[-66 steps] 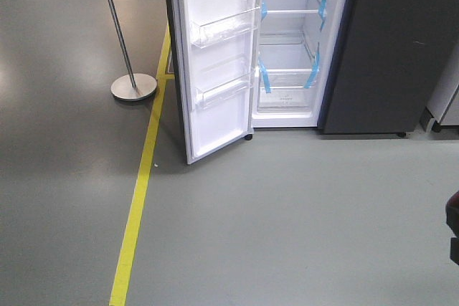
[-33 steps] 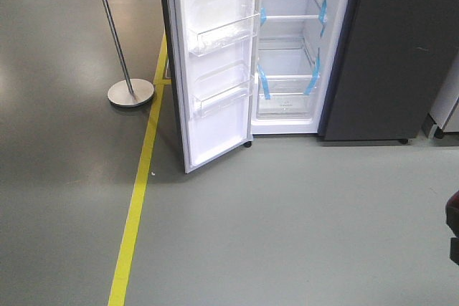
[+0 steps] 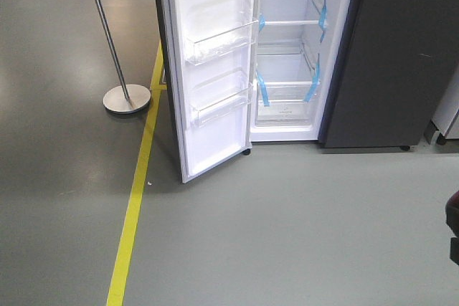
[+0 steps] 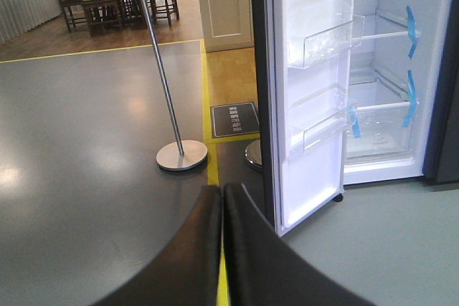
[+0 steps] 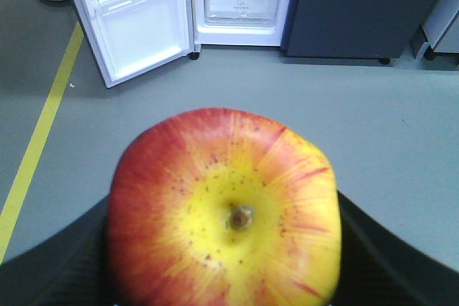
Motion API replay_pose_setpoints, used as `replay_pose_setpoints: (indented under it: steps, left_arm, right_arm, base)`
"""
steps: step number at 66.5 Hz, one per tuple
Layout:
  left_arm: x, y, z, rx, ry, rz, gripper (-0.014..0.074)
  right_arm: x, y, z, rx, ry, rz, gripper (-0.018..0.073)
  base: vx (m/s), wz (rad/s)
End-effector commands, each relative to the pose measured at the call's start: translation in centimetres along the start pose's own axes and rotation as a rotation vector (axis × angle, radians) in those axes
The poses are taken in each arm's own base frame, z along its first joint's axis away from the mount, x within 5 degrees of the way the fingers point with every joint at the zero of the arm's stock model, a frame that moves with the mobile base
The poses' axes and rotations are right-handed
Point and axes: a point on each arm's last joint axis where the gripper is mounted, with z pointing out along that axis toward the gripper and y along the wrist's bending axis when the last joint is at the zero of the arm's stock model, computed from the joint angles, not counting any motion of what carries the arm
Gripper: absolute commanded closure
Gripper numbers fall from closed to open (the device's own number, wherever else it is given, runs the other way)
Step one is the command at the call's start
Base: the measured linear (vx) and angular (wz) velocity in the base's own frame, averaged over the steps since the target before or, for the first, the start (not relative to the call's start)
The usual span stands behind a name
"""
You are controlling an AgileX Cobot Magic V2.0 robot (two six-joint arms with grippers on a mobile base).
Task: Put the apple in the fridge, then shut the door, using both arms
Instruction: 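Drive up to the open refrigerator holding the apple in the right gripper, then drive closer to the refrigerator door bins holding the apple in the right gripper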
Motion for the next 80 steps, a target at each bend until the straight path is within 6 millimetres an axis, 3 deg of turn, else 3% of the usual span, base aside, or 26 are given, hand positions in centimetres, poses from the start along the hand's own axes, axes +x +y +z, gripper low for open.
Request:
replay_pose_setpoints:
  steps: [1, 80]
  left_arm:
    - [-0.09, -0.13, 0.03, 0.017, -0.066, -0.008, 0.0602]
    - [-0.09, -0.13, 0.03, 0.017, -0.066, -0.008, 0.0602]
  right_arm:
    - [-1.48, 0.1, -0.42, -0.008, -0.096, -0.024, 0.0406]
    - [-1.48, 0.1, -0.42, -0.008, -0.095, -0.024, 0.0406]
  base:
    - [0.11, -0.01]
    - [0.08, 0.01]
